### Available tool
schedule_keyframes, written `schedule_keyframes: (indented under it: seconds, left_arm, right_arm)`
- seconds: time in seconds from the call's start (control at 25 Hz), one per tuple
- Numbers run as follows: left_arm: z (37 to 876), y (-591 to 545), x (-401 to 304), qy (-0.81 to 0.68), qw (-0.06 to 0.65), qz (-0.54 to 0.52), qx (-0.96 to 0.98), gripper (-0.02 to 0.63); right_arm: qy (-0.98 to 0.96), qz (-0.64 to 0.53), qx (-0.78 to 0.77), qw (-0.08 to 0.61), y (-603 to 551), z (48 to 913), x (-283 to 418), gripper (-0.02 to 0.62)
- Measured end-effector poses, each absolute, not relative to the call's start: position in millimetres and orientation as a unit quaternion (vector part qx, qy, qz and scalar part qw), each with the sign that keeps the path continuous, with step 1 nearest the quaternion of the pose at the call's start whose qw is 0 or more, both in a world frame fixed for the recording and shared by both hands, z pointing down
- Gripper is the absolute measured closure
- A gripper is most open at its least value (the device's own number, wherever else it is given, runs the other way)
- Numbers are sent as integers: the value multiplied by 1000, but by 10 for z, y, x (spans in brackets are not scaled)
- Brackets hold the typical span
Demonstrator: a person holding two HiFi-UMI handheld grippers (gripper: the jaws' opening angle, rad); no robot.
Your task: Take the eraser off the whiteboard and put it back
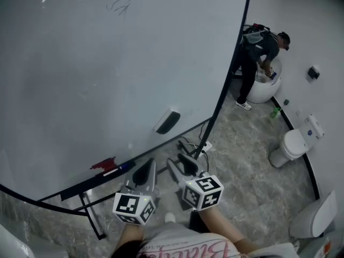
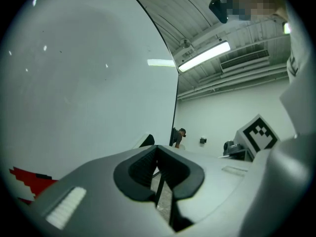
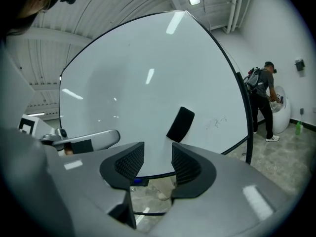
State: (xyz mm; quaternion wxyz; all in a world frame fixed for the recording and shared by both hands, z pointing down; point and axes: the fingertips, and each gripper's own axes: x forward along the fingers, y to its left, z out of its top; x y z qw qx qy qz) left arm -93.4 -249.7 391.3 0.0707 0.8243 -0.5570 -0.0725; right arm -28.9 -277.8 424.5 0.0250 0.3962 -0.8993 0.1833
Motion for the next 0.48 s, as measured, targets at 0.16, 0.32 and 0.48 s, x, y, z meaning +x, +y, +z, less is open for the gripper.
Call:
schedule_keyframes:
  seconds: [0.16, 0.32, 0.48]
  left_arm:
    - [3919, -2696, -929, -561, 72, -74, 822, 606]
    - [3912, -2829, -903, -557, 68, -71, 825, 607]
    - [3917, -2935, -923, -556, 70, -67, 825, 607]
  right_arm:
    - [-891, 198, 409, -5, -3179, 4203, -350, 404]
    - [-879, 221, 422, -28, -3567, 4211, -395, 369]
    - [-870, 244, 427, -31, -3883, 4285, -447, 328]
